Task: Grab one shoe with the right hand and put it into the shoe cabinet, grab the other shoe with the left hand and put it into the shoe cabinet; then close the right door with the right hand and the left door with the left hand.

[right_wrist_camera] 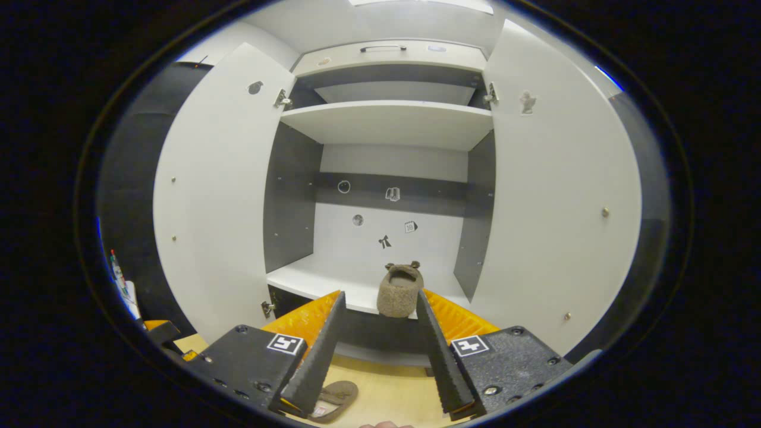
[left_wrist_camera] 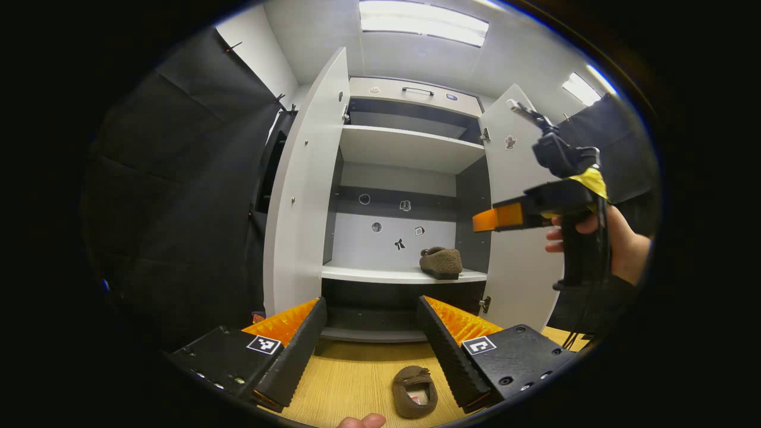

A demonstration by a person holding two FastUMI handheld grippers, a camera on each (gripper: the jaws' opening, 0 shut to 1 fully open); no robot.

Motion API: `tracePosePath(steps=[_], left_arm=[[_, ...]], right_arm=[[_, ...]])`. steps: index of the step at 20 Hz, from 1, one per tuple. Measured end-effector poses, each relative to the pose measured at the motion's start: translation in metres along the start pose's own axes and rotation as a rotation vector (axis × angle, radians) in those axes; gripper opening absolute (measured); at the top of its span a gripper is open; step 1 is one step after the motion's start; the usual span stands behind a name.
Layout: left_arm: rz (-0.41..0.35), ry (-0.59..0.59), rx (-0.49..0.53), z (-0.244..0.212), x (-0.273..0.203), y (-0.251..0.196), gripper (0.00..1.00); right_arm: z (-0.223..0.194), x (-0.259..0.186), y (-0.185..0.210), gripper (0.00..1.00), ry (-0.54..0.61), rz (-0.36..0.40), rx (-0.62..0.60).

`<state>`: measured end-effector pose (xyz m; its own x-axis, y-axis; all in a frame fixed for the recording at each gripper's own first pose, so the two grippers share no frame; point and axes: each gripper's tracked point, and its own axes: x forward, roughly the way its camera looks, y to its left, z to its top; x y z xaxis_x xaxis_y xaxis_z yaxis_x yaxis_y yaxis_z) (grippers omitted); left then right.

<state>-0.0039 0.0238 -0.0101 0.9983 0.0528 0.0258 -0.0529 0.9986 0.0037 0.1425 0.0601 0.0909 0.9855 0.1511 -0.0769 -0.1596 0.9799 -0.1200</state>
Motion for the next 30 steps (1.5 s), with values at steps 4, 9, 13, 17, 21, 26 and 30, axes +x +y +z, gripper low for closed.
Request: tracePosePath(steps=[4,9,13,17,21,26,30], left_arm=[[-0.014,0.011,0.022,-0.002,-0.005,-0.004,0.95],[-0.020,0.034,0.049,-0.011,-0.013,-0.008,0.95],[-0.015,0.051,0.042,-0.017,-0.018,-0.009,0.95],[-0.025,0.091,0.047,-0.028,-0.020,-0.012,0.95],[-0.042,0.149,0.046,-0.044,-0.019,-0.019,0.95],[-0.117,0.378,0.021,-0.093,-0.003,-0.039,0.95],[-0.189,0.585,-0.042,-0.159,0.013,-0.051,0.95]], right_arm=[[-0.041,-0.037,0.007,0.79,-0.020,-0.016,-0.020],[-0.085,-0.073,0.006,0.84,-0.056,-0.076,0.007],[-0.133,-0.101,0.008,0.86,-0.020,-0.103,0.021],[-0.163,-0.123,-0.004,0.87,-0.006,-0.131,0.012],[-0.181,-0.131,-0.026,0.87,0.036,-0.182,0.036],[-0.186,-0.133,-0.047,0.87,0.024,-0.250,0.049],[-0.183,-0.137,-0.053,0.87,0.020,-0.256,0.070]])
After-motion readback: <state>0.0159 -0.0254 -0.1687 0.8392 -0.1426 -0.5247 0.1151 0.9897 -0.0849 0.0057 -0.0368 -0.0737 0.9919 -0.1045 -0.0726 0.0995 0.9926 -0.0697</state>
